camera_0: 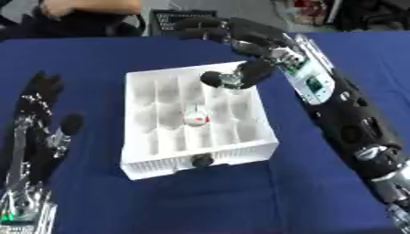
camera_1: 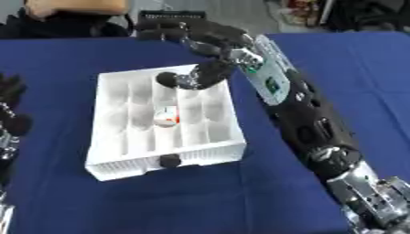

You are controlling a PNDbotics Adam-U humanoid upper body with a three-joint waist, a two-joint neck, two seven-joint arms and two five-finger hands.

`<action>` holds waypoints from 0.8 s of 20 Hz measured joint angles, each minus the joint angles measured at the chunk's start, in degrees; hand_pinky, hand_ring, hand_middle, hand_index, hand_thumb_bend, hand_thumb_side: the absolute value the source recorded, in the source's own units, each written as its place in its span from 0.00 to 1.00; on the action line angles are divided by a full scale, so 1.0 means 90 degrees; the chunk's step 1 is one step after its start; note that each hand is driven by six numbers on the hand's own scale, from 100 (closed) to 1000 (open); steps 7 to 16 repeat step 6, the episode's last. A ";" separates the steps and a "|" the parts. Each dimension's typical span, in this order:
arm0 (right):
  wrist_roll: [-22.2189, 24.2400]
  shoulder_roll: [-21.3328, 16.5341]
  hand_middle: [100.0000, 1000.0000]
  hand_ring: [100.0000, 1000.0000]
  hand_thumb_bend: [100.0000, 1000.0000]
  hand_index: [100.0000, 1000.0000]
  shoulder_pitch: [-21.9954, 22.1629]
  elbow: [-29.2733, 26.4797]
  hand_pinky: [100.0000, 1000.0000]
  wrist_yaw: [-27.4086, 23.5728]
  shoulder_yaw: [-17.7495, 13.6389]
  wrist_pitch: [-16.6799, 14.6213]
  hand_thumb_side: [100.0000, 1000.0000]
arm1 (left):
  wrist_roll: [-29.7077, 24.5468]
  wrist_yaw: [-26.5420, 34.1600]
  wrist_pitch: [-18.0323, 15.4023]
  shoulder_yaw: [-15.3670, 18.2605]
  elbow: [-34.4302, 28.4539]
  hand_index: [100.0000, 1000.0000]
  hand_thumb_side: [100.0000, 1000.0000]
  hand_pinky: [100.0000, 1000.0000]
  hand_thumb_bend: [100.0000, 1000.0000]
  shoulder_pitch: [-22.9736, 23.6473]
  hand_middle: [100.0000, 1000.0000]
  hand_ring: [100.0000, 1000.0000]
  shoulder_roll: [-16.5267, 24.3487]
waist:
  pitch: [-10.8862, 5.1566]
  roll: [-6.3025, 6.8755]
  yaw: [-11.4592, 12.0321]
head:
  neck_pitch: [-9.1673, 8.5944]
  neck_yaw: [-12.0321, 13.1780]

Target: Pick up objects on the table and place them in the box.

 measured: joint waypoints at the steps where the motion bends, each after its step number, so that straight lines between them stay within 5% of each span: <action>1: -0.0001 -0.0087 1.00 0.99 0.29 1.00 0.0055 -0.0076 1.00 -0.0045 -0.0034 -0.0001 0.89 | 0.0001 0.0000 0.0000 0.0001 0.0000 1.00 0.63 1.00 0.97 0.0000 0.86 0.91 0.0000 | 0.0000 0.0000 -0.0006 | -0.0001 0.0003; 6: -0.0059 -0.0709 0.96 0.88 0.17 1.00 0.0476 -0.0604 0.93 -0.0389 -0.0355 -0.0059 0.83 | 0.0006 0.0000 0.0001 0.0003 0.0002 1.00 0.64 1.00 0.97 0.0000 0.86 0.91 0.0000 | 0.0000 -0.0003 -0.0074 | -0.0006 0.0085; 16: -0.0059 -0.0709 0.96 0.88 0.17 1.00 0.0476 -0.0604 0.93 -0.0389 -0.0355 -0.0059 0.83 | 0.0006 0.0000 0.0001 0.0003 0.0002 1.00 0.64 1.00 0.97 0.0000 0.86 0.91 0.0000 | 0.0000 -0.0003 -0.0074 | -0.0006 0.0085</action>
